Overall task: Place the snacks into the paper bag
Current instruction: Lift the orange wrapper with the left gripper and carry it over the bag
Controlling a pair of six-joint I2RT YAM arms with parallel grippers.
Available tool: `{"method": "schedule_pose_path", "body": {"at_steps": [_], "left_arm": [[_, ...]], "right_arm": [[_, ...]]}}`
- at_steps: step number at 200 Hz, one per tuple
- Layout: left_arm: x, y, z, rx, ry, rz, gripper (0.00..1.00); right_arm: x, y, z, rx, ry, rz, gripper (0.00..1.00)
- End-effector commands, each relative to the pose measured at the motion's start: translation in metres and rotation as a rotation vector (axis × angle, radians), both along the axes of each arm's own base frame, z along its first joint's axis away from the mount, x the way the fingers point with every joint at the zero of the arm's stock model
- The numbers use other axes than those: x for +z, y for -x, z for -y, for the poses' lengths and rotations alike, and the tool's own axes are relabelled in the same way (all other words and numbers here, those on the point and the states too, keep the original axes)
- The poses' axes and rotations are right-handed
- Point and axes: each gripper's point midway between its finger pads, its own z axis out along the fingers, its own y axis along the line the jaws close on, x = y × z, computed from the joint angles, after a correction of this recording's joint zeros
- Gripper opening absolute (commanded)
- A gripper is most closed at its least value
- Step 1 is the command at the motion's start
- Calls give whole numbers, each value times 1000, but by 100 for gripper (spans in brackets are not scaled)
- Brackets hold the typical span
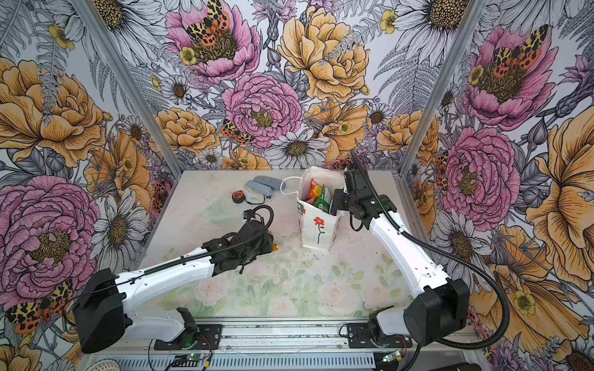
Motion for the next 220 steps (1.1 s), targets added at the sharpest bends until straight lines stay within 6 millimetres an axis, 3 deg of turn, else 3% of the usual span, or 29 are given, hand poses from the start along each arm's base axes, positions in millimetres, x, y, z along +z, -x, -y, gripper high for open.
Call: {"method": "schedule_pose_path", "body": {"at_steps": [1, 47, 112, 141, 177, 220], "left_arm": [[37, -10, -17, 9, -6, 63, 21], [99, -31, -43, 52, 23, 184, 21], [189, -44, -45, 49, 62, 363, 21], [226, -50, -18, -57, 66, 413, 21], [251, -62, 24, -160, 96, 439, 21], [244, -71, 121, -438, 117, 384, 21]], "right_arm": [[-12, 17, 1, 18, 6, -71, 0], [-10, 16, 0, 22, 3, -69, 0], [-7, 17, 0, 20, -1, -61, 0], [-5, 17, 0, 19, -7, -57, 0], [0, 16, -2, 19, -16, -48, 0], [0, 18, -2, 19, -19, -48, 0]]}}
